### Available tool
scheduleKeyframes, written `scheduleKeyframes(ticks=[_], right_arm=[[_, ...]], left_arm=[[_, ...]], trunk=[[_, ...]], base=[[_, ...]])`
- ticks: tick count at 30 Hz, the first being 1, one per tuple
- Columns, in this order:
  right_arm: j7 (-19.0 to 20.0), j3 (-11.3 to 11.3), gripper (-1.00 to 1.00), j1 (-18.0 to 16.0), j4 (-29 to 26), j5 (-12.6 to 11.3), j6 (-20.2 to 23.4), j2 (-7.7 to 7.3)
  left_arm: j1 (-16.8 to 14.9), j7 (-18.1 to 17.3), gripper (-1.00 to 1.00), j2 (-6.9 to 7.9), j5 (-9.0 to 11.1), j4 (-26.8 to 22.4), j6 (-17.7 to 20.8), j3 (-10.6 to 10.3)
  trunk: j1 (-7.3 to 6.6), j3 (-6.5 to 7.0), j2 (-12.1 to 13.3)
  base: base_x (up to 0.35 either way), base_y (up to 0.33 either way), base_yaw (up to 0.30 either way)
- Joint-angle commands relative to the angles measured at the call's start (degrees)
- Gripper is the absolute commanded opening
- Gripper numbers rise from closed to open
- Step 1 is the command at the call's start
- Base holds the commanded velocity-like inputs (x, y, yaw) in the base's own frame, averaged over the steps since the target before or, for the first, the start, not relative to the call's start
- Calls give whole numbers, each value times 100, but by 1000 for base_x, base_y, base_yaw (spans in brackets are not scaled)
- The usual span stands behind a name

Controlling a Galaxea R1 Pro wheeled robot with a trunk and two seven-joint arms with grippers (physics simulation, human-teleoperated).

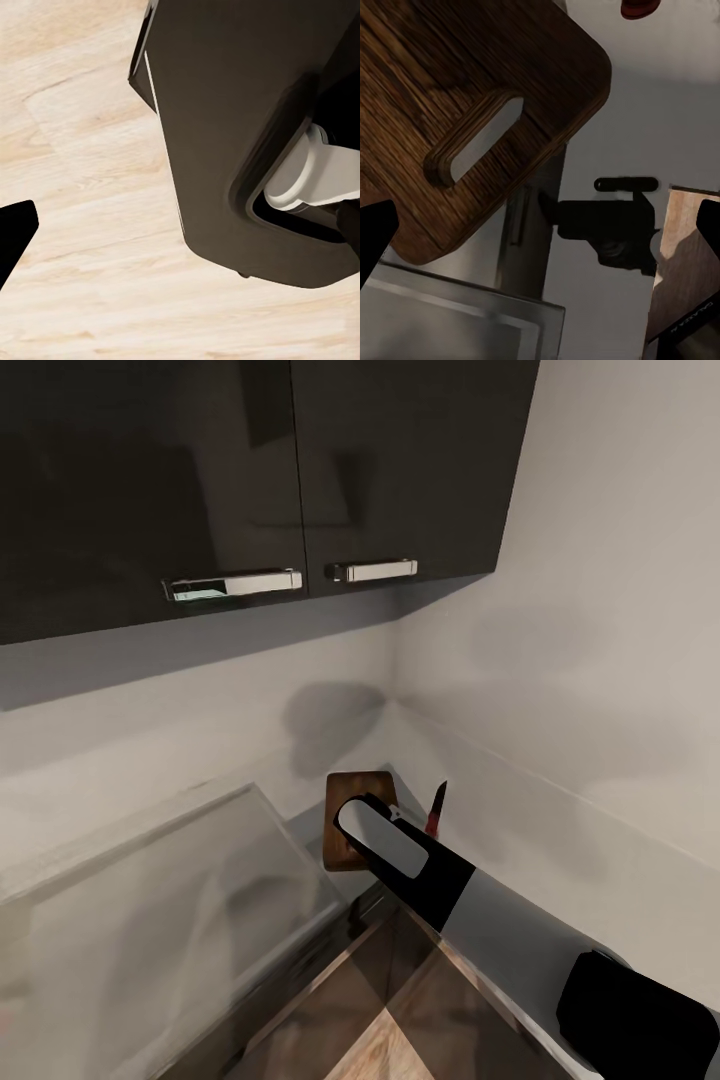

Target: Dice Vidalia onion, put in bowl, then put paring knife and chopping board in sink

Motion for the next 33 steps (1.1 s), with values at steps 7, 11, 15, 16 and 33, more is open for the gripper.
scheduleKeyframes(ticks=[7,11,15,16,33], right_arm=[[-12,12,100,-9,1,-17,-35,0],[-12,12,100,-9,1,-17,-35,0],[-12,12,100,-9,1,-17,-35,0],[-12,11,100,-9,1,-17,-35,0],[-12,11,100,-9,1,-17,-36,0]], left_arm=[[-5,-36,100,2,60,15,-27,2],[-5,-36,100,0,60,15,-26,0],[-5,-36,100,1,60,15,-26,2],[-5,-36,100,2,60,15,-26,3],[-5,-36,100,2,60,17,-27,7]], trunk=[[4,-10,-11],[4,-10,-11],[4,-10,-11],[4,-10,-11],[4,-10,-11]], base=[[93,0,0],[45,0,0],[12,0,0],[5,0,0],[0,0,0]])
